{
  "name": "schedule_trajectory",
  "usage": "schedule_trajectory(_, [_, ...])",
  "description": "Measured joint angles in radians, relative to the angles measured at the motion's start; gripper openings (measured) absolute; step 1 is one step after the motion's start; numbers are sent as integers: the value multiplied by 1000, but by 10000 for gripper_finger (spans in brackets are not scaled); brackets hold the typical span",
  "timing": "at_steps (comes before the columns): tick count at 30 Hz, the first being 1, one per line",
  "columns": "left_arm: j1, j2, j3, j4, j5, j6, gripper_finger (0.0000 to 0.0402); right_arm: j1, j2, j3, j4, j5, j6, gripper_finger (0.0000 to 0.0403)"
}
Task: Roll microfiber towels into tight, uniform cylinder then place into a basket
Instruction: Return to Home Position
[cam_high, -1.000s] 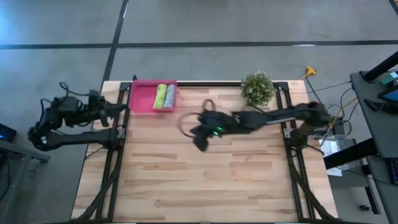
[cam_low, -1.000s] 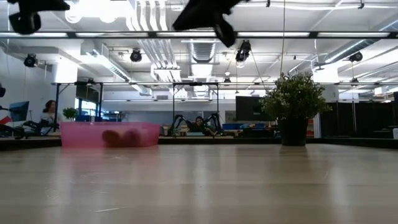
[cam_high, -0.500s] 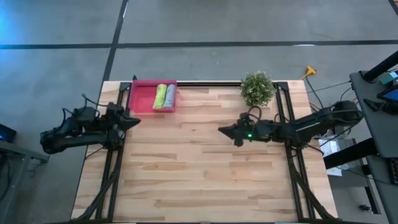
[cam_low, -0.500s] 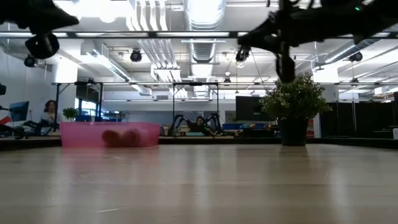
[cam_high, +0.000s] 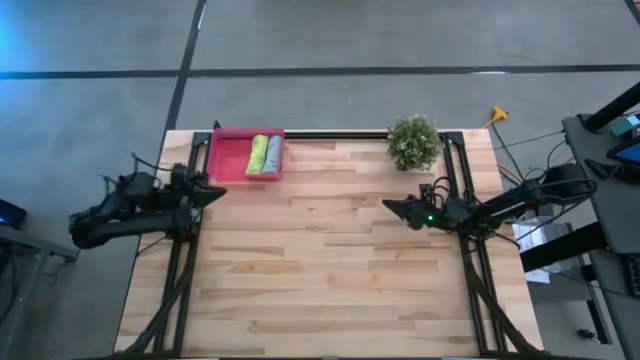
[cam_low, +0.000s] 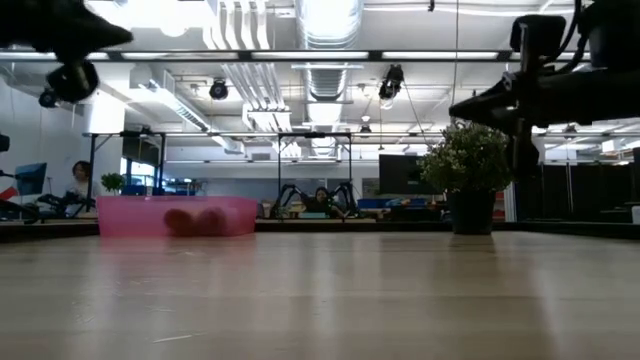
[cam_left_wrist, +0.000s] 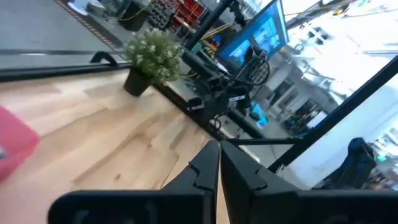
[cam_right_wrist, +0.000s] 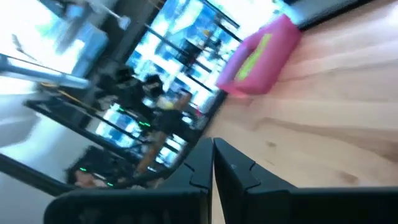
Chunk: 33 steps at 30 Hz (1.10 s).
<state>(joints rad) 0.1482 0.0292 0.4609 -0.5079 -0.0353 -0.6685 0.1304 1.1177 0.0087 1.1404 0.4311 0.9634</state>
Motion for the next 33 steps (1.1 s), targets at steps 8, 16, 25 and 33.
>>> schedule_trajectory(8, [-1,-1,-262,416,34,-122,0,1,5,4,-49,-13,-22,8])
schedule_trajectory(16, [-1,-2,-412,617,71,-218,0,33,3,77,-26,-55,-149,9])
schedule_trajectory(25, [0,52,-451,530,102,-104,0,33,7,133,-36,76,-484,9])
schedule_trajectory(33, [0,130,-453,567,106,301,0,39,5,167,-37,-19,-420,9])
